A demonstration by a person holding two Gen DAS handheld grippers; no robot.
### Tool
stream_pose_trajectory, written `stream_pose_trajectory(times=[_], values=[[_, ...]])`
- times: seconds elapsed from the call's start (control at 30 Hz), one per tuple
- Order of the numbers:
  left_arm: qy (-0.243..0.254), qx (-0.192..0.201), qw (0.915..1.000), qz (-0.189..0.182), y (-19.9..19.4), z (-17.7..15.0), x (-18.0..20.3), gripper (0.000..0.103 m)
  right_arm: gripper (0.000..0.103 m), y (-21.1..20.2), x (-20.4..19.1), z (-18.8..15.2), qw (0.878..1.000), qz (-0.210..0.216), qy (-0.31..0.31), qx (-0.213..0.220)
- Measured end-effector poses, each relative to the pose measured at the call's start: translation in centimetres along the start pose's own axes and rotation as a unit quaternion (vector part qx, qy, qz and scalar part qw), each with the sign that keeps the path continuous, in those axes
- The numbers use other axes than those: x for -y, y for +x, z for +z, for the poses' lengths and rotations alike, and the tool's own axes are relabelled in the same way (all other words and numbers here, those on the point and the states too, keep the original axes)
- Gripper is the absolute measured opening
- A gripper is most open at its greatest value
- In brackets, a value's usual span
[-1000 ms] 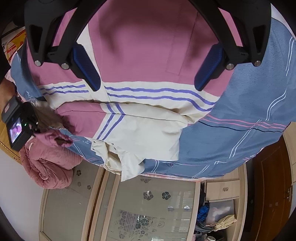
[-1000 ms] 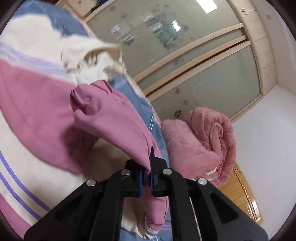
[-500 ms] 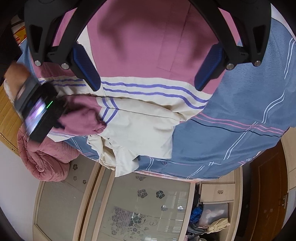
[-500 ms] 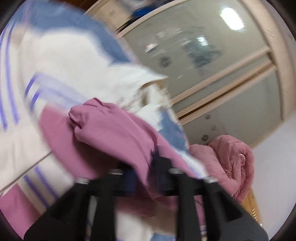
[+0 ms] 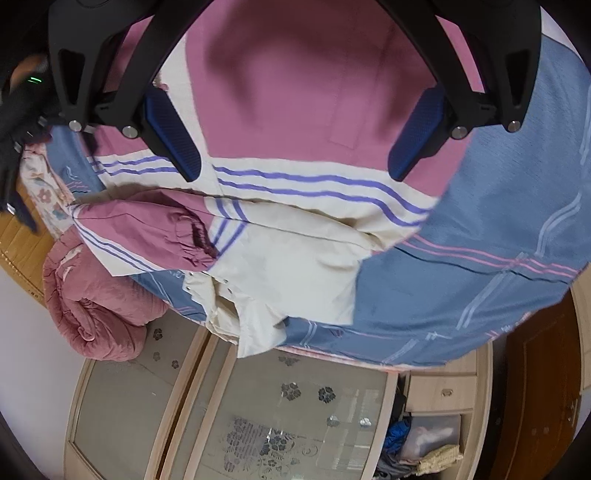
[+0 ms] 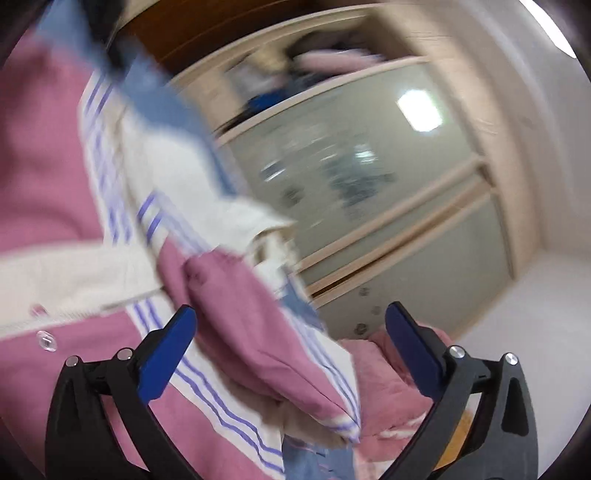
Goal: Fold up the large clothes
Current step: 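Fold the held sleeve across the jacket front with the right tool, release, then grasp the folded pink sleeve with the left tool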
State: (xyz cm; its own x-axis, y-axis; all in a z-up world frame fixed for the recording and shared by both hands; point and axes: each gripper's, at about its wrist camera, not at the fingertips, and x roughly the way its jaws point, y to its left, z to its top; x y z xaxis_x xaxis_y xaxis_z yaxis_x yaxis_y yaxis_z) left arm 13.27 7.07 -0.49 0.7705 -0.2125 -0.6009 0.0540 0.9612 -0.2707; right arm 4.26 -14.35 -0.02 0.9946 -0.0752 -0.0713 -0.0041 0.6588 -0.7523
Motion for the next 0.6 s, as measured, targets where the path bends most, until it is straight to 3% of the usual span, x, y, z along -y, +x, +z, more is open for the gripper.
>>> stream_pose_trajectory(times=[0.07,0.13,0.27,0.37,0.47,0.6], values=[[-0.002,-0.008,0.9999,-0.012,0.4,-0.4,0.6,0.101,0.102,-1.9,2.5,-1.0,0.994,-0.016,0.105,-0.002],[0.009,-0.013,0.9998,-0.011,0.8,-1.0,1.6,0.101,0.102,-3.4,4.8,-2.2,0.977,-0.013,0.211,-0.008],[0.036,-0.009,0.9993,-0.009,0.8,-2.1,3.7,0.101,0.102,-5.2,6.8,-3.9,0.945,0.012,0.326,-0.005],[0.062,0.005,0.998,-0.009,0.5,-2.9,5.1,0.101,0.102,-5.0,7.4,-4.7,0.927,0.035,0.373,-0.006],[0.115,0.028,0.9929,0.008,0.1,-3.5,6.9,0.101,0.102,-4.4,8.3,-5.2,0.921,0.025,0.389,-0.012],[0.211,0.072,0.9743,0.035,-0.5,-4.3,9.7,0.101,0.102,-4.2,10.8,-7.8,0.894,0.021,0.447,-0.025]])
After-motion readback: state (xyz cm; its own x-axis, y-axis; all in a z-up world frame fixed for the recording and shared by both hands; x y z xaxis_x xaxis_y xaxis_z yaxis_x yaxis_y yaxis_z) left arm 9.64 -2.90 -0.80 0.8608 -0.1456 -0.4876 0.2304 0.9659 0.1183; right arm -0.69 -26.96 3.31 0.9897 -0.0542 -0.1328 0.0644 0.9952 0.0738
